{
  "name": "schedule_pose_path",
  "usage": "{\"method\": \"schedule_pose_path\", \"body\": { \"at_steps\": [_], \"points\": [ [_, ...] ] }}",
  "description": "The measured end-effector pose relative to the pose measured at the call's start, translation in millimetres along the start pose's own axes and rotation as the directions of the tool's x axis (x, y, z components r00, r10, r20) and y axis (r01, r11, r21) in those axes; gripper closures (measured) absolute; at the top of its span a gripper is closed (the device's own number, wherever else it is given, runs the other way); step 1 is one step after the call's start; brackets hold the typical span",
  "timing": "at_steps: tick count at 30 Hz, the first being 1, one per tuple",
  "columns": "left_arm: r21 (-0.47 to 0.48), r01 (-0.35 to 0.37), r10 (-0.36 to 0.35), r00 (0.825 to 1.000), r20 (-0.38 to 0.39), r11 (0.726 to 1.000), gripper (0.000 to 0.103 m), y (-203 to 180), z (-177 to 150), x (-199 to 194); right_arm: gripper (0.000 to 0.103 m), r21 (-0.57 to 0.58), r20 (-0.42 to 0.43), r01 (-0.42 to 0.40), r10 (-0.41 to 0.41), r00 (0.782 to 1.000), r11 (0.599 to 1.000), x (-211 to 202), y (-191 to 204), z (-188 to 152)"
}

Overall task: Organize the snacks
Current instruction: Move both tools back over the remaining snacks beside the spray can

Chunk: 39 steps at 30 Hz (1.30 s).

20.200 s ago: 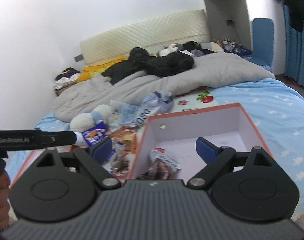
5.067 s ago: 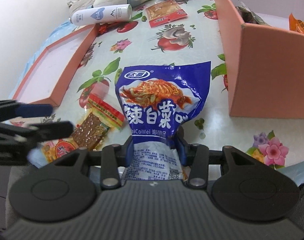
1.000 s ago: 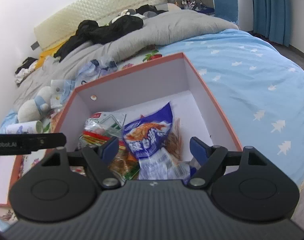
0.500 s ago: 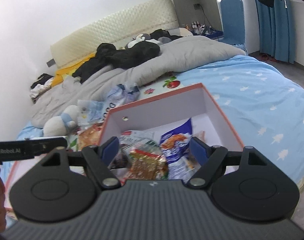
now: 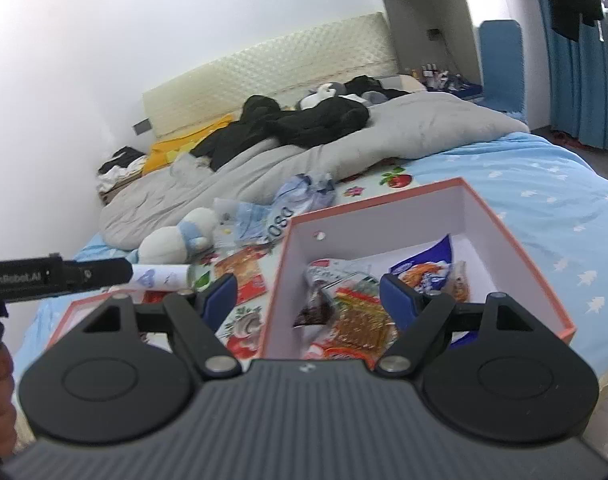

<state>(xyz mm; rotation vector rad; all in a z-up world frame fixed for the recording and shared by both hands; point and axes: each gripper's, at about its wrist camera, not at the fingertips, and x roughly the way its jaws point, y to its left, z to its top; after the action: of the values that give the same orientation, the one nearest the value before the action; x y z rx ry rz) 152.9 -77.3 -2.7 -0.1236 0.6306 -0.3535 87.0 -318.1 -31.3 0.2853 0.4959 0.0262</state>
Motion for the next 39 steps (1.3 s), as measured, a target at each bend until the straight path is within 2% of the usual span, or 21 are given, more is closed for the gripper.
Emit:
{"method": "schedule_pose_path", "body": {
  "at_steps": [5,15,27,34,39],
  "points": [
    [-0.021,-0.043,0.043,0.999,0.013,0.999,0.037,20,-17,-13,0.023,-0.043,0.002,-0.028,0.028,1.0,0.999,-3,22,-14],
    [-0.036,-0.097,0.097,0.995,-0.02,0.995,0.037,51,-68,-24,0.023,-0.068,-0.038,-0.081,0.079,0.996,0.994,-3,54,-50],
    [-0.125,-0.179,0.163,0.978,-0.128,0.976,0.036,100,-117,-5,0.023,-0.101,-0.126,-0.138,0.125,0.984,0.985,15,83,-97],
    [-0.163,-0.19,0.164,0.973,-0.164,0.968,0.029,122,-127,14,0.023,-0.11,-0.15,-0.162,0.145,0.978,0.981,39,94,-108],
    [-0.156,-0.221,0.197,0.968,-0.153,0.963,0.029,140,-110,30,0.023,-0.136,-0.164,-0.166,0.143,0.976,0.977,65,102,-105]
  ]
}}
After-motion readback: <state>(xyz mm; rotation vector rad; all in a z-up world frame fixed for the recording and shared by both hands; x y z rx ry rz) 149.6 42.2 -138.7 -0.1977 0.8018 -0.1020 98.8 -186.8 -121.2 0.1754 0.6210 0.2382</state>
